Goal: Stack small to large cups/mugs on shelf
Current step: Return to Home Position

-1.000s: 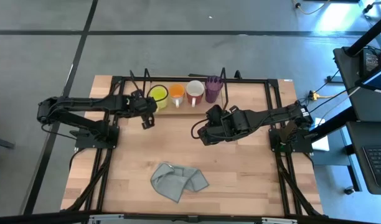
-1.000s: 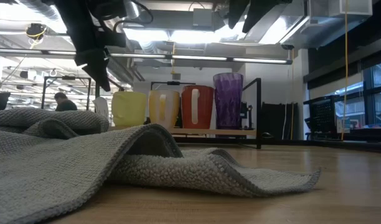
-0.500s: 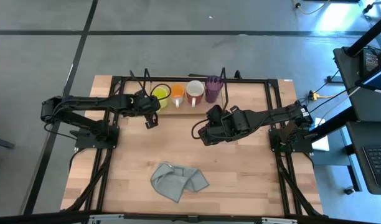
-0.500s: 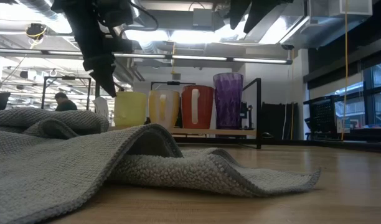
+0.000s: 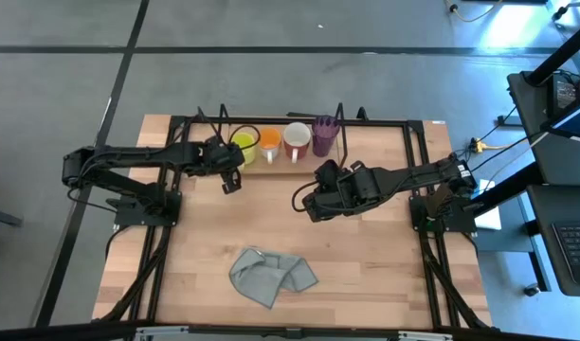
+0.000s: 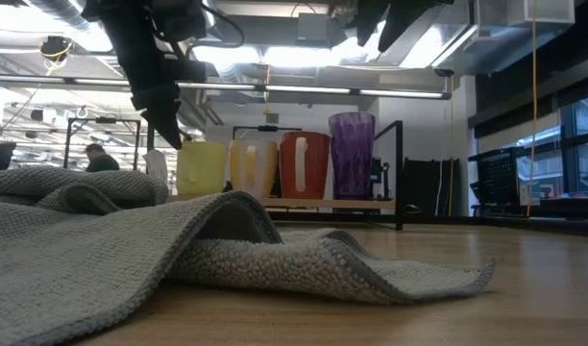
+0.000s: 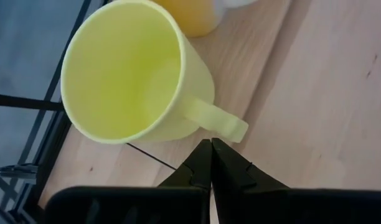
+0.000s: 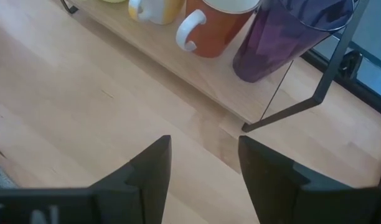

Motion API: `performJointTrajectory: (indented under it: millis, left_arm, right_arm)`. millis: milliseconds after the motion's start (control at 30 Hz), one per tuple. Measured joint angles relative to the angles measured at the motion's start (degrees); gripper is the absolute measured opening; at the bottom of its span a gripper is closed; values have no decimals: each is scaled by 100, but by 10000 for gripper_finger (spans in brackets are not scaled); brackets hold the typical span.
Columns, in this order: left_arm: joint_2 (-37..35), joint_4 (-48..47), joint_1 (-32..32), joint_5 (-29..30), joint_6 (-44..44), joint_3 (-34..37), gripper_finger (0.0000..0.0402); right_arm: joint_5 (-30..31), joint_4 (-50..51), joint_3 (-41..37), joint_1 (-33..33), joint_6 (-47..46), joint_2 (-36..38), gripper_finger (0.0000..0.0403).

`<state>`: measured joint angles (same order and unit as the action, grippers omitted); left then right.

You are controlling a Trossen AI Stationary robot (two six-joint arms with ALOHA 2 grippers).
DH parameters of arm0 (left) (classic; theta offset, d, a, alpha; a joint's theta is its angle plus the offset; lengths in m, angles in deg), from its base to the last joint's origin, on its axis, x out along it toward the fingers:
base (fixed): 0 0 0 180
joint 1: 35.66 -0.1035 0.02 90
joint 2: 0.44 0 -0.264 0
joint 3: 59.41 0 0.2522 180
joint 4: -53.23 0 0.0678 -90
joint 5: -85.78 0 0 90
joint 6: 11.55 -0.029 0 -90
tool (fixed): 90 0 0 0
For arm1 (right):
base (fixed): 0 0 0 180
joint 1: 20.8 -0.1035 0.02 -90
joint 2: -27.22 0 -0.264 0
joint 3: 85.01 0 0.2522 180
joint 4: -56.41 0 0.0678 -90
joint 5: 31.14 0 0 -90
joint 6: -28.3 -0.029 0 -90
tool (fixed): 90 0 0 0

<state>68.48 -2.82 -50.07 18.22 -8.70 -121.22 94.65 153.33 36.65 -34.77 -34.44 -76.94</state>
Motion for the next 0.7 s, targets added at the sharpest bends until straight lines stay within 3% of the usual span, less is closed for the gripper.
performJointTrajectory:
  millis: [367,700]
  left_arm:
    - [-2,-26,-53,2,113,2,1]
    - [-396,-78,719,-56,1162,-165,6]
  right_arm:
    - [-131,72,0,0,-2,0,188]
    - [-368,57,17,-15,11,-2,188]
